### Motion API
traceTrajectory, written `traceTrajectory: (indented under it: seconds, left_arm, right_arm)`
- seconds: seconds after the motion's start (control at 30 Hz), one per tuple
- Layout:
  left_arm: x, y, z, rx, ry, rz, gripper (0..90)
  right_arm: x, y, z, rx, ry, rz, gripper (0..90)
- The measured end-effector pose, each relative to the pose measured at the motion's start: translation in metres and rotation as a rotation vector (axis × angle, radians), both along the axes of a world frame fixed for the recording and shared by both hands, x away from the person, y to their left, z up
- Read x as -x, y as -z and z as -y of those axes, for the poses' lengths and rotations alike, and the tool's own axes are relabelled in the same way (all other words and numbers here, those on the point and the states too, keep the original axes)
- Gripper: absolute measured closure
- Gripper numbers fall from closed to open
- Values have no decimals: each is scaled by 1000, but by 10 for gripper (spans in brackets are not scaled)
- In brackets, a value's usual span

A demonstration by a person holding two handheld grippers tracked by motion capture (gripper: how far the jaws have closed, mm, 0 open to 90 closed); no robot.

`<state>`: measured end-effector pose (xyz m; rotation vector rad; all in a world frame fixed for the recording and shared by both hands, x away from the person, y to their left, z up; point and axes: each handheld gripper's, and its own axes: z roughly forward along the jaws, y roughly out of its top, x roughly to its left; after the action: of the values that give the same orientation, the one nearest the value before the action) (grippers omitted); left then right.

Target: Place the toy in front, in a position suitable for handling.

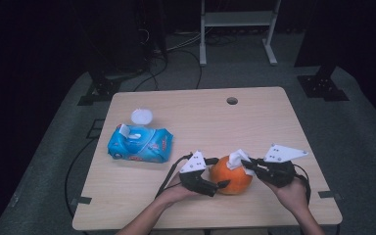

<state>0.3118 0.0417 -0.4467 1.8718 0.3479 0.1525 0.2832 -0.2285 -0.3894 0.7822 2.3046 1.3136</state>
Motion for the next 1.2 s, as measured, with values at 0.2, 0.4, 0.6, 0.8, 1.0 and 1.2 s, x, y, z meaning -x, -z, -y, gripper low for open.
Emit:
traceTrajectory:
  seconds: [0.2,0.4,0.6,0.8,1.0,1.2]
  left_arm:
    - [-8,12,-4,32,61,-11,150]
    - [-3,-3,-6,-17,39,21,407]
    - [1,-40,-28,-58,21,45,423]
    - [-4,-22,-31,-87,15,0,430]
    - [-3,-22,-21,-69,9,12,424]
    - [-5,-22,-24,-30,16,20,284]
  right_arm:
    - [-1,2,1,0,-10,-10,840]
    - [-3,-1,-3,-44,-20,-8,840]
    - [-8,-8,-8,-166,-58,-16,839]
    - [-20,19,-15,-140,-55,-100,838]
    - [-6,-9,-20,-136,-72,-6,837]
    - [-9,2,-27,-92,-97,-47,837]
